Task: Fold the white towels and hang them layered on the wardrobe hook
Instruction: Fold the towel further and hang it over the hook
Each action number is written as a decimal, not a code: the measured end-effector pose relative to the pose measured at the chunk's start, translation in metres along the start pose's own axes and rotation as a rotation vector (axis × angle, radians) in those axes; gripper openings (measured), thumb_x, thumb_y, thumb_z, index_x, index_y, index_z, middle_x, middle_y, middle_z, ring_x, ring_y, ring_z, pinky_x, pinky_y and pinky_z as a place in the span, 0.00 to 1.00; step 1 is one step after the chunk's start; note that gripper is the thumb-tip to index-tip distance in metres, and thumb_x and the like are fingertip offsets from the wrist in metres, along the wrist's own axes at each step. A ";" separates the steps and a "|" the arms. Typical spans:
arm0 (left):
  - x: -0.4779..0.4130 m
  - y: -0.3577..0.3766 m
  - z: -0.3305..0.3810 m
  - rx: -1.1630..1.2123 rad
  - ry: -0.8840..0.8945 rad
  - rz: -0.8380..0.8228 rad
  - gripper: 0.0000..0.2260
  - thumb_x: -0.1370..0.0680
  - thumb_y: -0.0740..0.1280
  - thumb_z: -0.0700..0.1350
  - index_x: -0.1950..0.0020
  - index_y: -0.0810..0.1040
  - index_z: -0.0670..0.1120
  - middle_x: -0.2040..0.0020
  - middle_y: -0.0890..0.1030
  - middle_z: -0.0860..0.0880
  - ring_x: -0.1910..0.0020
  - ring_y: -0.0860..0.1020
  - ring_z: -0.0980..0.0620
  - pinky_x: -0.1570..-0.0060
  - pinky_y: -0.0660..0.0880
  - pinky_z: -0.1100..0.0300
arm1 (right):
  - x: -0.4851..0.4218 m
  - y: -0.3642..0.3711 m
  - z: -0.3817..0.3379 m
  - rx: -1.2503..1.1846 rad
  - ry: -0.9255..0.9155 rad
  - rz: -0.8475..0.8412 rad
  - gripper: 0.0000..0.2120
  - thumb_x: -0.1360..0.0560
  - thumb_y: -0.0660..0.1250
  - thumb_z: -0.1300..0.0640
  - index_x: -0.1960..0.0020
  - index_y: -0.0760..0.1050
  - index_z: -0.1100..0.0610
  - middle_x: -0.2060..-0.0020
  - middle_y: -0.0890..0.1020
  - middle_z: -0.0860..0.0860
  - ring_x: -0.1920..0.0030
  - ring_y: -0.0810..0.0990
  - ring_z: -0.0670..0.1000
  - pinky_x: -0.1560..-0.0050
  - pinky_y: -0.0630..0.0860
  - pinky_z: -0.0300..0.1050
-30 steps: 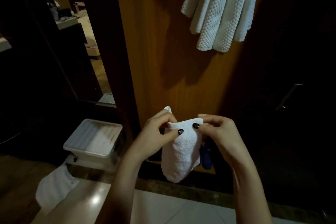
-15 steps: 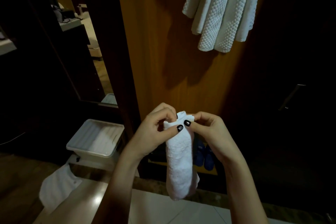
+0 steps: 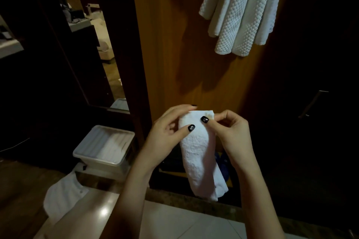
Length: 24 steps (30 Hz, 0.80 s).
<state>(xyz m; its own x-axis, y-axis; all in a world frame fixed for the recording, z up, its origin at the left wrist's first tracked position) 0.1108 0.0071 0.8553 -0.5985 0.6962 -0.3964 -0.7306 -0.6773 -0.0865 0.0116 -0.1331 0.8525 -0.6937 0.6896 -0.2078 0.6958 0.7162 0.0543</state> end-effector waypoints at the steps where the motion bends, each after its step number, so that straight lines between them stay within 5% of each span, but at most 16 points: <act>1: 0.002 0.001 -0.002 0.001 -0.002 -0.038 0.17 0.24 0.69 0.38 0.43 0.81 0.59 0.40 0.80 0.53 0.38 0.77 0.56 0.40 0.74 0.61 | 0.001 0.001 -0.002 -0.010 -0.014 0.021 0.11 0.30 0.77 0.62 0.66 0.76 0.58 0.66 0.83 0.52 0.63 0.81 0.46 0.63 0.78 0.38; 4: 0.006 0.004 -0.007 0.011 -0.039 0.009 0.17 0.23 0.68 0.36 0.48 0.84 0.59 0.45 0.83 0.49 0.43 0.80 0.52 0.44 0.76 0.60 | 0.001 0.003 -0.007 -0.006 -0.061 0.056 0.09 0.29 0.75 0.62 0.65 0.77 0.59 0.66 0.84 0.49 0.64 0.81 0.43 0.64 0.77 0.35; 11: -0.010 -0.001 -0.001 -0.007 -0.019 0.256 0.18 0.21 0.67 0.37 0.45 0.80 0.62 0.45 0.81 0.66 0.40 0.78 0.62 0.44 0.76 0.65 | 0.003 0.006 -0.007 0.134 -0.180 0.004 0.09 0.20 0.65 0.61 0.47 0.82 0.53 0.52 0.84 0.43 0.48 0.82 0.42 0.49 0.77 0.34; 16: -0.023 -0.004 0.007 -0.035 -0.030 0.288 0.17 0.20 0.66 0.38 0.43 0.80 0.61 0.46 0.81 0.65 0.48 0.78 0.64 0.46 0.76 0.60 | 0.007 0.012 -0.002 0.169 -0.181 -0.108 0.07 0.21 0.66 0.62 0.48 0.79 0.51 0.53 0.82 0.40 0.49 0.80 0.39 0.50 0.74 0.30; 19: -0.026 -0.001 0.013 -0.066 -0.014 0.270 0.17 0.20 0.65 0.38 0.42 0.79 0.61 0.47 0.80 0.66 0.52 0.77 0.67 0.52 0.76 0.67 | 0.007 0.012 -0.002 0.147 -0.218 -0.049 0.05 0.22 0.68 0.61 0.49 0.78 0.52 0.54 0.81 0.42 0.51 0.80 0.39 0.52 0.74 0.30; 22: -0.024 0.000 0.019 -0.076 0.023 0.308 0.19 0.20 0.64 0.37 0.43 0.79 0.63 0.48 0.82 0.56 0.60 0.78 0.64 0.62 0.72 0.70 | 0.007 0.013 0.000 0.168 -0.193 -0.087 0.08 0.22 0.68 0.63 0.50 0.77 0.50 0.55 0.81 0.42 0.51 0.80 0.41 0.51 0.75 0.33; 24: -0.024 0.000 0.019 -0.081 0.023 0.342 0.19 0.19 0.64 0.37 0.44 0.78 0.63 0.47 0.82 0.47 0.55 0.78 0.51 0.61 0.74 0.60 | 0.009 0.015 0.005 0.197 -0.162 -0.109 0.07 0.23 0.68 0.62 0.52 0.77 0.50 0.56 0.80 0.43 0.52 0.80 0.43 0.50 0.77 0.36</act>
<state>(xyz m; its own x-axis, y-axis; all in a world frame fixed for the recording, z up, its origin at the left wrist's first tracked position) 0.1191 -0.0049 0.8819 -0.7956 0.4213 -0.4353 -0.4605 -0.8875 -0.0172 0.0167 -0.1165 0.8464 -0.7385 0.5726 -0.3561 0.6527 0.7396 -0.1641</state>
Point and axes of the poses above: each hand's wrist, its own x-axis away from the middle knuckle, its own y-axis out of the palm, z = x × y, the point moved 3 cm from there along -x, towards the middle knuckle
